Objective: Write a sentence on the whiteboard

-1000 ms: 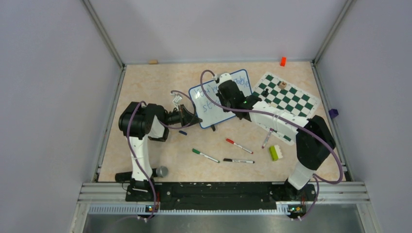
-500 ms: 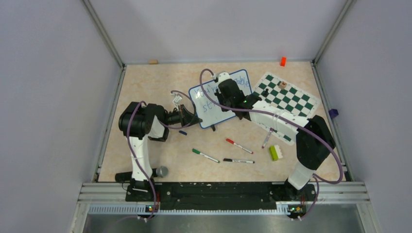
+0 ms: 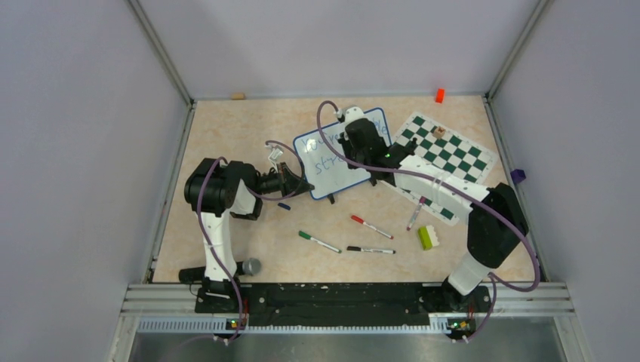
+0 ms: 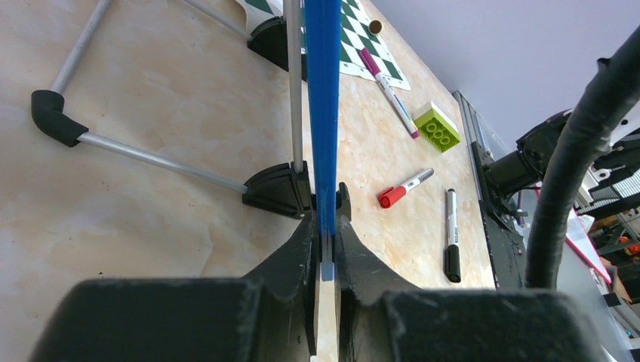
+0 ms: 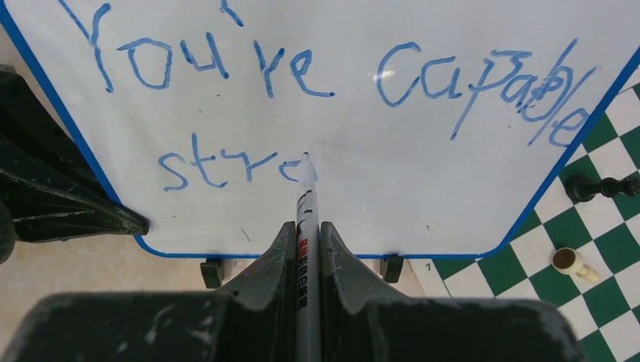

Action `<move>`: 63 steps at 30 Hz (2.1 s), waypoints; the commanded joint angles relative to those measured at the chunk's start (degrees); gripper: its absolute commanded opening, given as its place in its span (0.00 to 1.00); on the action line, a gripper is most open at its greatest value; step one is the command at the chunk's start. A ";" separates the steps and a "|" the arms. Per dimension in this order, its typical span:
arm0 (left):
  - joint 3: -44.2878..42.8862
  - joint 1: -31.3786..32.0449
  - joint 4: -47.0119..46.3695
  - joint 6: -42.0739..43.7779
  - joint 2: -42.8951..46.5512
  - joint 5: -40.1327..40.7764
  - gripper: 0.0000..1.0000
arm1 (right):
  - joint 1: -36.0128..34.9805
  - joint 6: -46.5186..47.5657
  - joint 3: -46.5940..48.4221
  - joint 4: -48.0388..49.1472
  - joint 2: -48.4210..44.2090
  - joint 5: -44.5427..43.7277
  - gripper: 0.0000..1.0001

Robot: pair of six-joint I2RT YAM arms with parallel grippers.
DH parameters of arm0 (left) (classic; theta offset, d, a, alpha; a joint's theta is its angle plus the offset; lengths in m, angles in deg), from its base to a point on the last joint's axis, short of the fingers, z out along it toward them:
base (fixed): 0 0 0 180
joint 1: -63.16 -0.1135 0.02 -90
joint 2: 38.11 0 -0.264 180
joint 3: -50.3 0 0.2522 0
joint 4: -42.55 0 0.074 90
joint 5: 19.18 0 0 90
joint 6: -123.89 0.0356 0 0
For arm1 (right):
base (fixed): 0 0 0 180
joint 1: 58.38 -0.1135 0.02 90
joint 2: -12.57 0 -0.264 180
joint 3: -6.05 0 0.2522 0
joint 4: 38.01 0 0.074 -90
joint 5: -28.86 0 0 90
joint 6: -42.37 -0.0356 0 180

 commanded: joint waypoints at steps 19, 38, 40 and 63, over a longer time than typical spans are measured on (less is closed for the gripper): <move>0.17 -0.17 -5.37 1.26 2.01 -2.65 0.06 | 2.30 0.25 1.63 2.60 1.88 -0.41 0.00; 0.17 -0.19 -5.37 1.28 1.95 -2.56 0.06 | 2.36 -0.59 -3.69 2.69 -0.47 1.13 0.00; 0.11 -0.16 -5.37 1.29 1.89 -2.51 0.06 | 2.36 -0.46 -2.56 2.64 -0.01 0.64 0.00; 0.13 -0.21 -5.37 1.24 1.89 -2.64 0.06 | 4.38 -0.10 0.63 1.28 1.14 -1.34 0.00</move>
